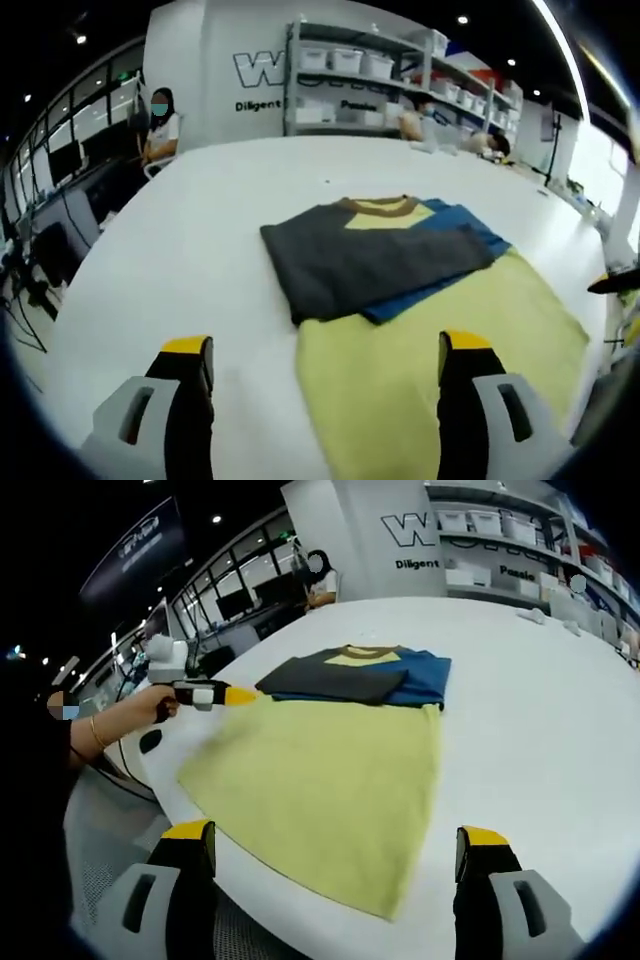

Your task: Fold the garment on the visible template until the final outline fits inside the template.

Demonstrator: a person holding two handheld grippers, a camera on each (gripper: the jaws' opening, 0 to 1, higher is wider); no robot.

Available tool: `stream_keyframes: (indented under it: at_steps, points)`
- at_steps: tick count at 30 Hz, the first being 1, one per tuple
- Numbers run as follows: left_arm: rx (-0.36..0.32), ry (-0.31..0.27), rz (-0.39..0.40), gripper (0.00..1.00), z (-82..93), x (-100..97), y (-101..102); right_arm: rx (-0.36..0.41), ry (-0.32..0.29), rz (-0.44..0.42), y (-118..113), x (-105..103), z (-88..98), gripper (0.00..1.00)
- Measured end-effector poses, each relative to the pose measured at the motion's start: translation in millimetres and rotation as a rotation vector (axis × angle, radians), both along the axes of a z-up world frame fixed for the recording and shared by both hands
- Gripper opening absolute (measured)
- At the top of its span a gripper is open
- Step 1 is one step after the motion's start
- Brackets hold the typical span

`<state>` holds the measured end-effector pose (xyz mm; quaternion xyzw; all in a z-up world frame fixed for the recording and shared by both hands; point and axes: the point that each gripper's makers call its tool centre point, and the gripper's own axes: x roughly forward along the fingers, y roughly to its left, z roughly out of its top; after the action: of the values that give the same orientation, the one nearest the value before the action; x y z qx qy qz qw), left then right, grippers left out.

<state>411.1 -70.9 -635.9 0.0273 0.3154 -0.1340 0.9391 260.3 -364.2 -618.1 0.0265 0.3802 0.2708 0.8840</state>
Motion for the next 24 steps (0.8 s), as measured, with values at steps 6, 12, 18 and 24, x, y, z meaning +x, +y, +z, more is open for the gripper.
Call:
stream_keyframes:
  at_steps: [6, 12, 18, 24]
  points:
    - [0.015, 0.029, -0.031, 0.96, 0.1, -24.5, -4, -0.007, 0.003, 0.009, 1, -4, -0.6, 0.99]
    - [0.017, 0.072, -0.047, 0.95, -2.4, -52.3, -6, -0.016, 0.009, 0.020, 1, -8, -3.4, 0.99]
    - [0.018, 0.086, -0.046, 0.97, -0.7, -70.0, -6, -0.016, 0.021, 0.022, 0, -14, -6.7, 0.99]
    - [0.015, 0.108, -0.055, 0.93, -1.3, -86.3, -7, -0.020, 0.030, 0.020, -2, -19, -11.4, 0.99]
